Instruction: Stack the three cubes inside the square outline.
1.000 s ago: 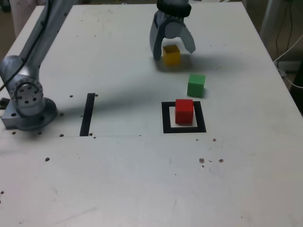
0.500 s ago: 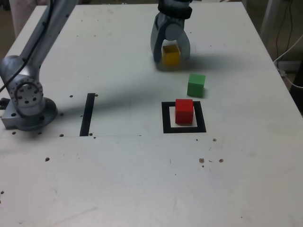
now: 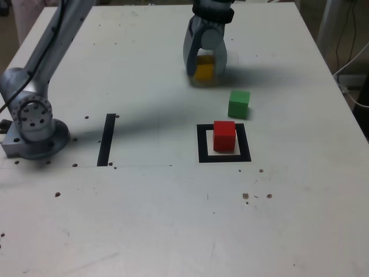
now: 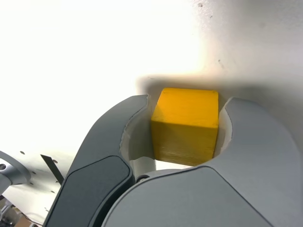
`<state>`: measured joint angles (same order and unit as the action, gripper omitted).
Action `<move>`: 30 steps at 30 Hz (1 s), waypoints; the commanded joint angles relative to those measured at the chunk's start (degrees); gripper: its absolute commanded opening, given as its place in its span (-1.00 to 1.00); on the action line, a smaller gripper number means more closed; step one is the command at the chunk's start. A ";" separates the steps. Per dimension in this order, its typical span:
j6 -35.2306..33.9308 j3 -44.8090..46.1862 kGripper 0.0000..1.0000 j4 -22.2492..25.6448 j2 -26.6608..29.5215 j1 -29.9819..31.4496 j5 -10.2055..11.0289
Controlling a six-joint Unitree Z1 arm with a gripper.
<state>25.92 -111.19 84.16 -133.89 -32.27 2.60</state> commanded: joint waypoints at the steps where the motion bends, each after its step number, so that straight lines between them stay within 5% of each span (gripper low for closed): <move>1: 0.03 0.18 -0.44 0.54 1.99 0.54 0.23; 10: -1.66 4.20 -0.44 1.19 8.83 4.83 -0.48; 20: -8.02 10.84 -0.44 1.19 16.86 14.84 -4.09; 30: -15.44 12.18 -0.44 1.24 18.98 25.50 -6.15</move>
<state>10.99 -98.98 85.30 -115.22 -7.46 -3.42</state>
